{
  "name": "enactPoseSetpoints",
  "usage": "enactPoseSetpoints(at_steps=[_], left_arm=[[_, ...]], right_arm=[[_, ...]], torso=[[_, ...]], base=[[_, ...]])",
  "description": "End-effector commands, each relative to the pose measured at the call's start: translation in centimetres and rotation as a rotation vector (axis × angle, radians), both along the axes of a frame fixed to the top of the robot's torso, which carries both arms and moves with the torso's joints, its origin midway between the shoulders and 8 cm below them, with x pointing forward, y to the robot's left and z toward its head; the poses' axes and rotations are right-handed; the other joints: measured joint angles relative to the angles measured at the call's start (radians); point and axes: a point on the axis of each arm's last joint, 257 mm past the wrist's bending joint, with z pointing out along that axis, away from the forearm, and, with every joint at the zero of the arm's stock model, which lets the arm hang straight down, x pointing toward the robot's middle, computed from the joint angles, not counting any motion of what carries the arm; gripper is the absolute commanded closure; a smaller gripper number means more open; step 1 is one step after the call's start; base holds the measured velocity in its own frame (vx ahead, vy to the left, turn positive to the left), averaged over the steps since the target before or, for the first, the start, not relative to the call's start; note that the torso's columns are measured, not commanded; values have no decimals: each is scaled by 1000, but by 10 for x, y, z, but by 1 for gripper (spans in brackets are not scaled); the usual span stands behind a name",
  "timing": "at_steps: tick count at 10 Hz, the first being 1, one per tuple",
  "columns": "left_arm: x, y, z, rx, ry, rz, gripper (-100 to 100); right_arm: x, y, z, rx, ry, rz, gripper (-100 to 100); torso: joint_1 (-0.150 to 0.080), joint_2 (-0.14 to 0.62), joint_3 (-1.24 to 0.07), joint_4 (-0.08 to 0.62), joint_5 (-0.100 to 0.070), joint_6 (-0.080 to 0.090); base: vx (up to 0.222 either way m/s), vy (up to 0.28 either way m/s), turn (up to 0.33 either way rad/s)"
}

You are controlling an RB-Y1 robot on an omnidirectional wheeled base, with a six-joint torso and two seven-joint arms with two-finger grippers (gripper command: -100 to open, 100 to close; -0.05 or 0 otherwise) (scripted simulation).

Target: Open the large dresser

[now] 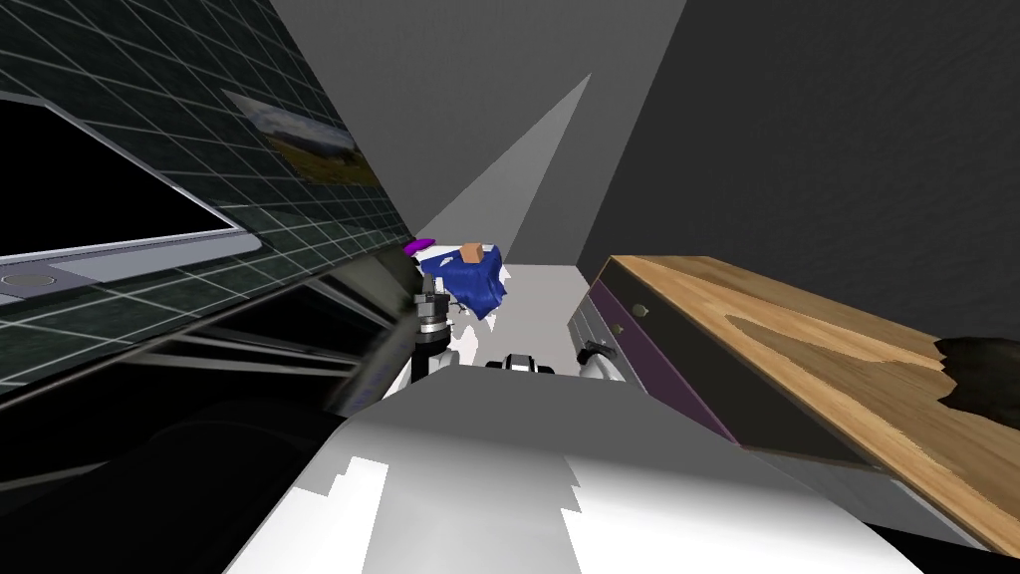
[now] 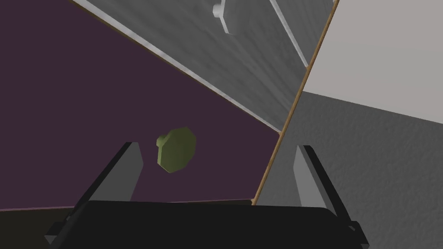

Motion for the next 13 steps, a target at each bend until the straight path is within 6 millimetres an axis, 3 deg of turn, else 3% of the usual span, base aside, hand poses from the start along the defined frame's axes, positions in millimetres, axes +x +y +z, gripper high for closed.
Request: enactPoseSetpoints(at_steps=[1, 6, 9, 13], left_arm=[[0, 0, 0, 0, 0, 0, 0], [0, 0, 0, 0, 0, 0, 0], [0, 0, 0, 0, 0, 0, 0], [0, 0, 0, 0, 0, 0, 0]], right_arm=[[-25, -25, -13, -94, 105, -34, -100], [-56, -51, -21, -209, 229, -69, -100], [-88, -83, -17, -361, 366, -103, -100], [-115, -105, -14, -454, 464, -128, -100]], torso=[[-1, 1, 1, 0, 0, 0], [-2, 0, 0, 0, 0, 0], [1, -2, -1, 0, 0, 0], [-1, 3, 2, 1, 0, 0]], base=[[87, 32, 70], [84, 11, 38], [120, 26, 48], [79, 5, 15]])
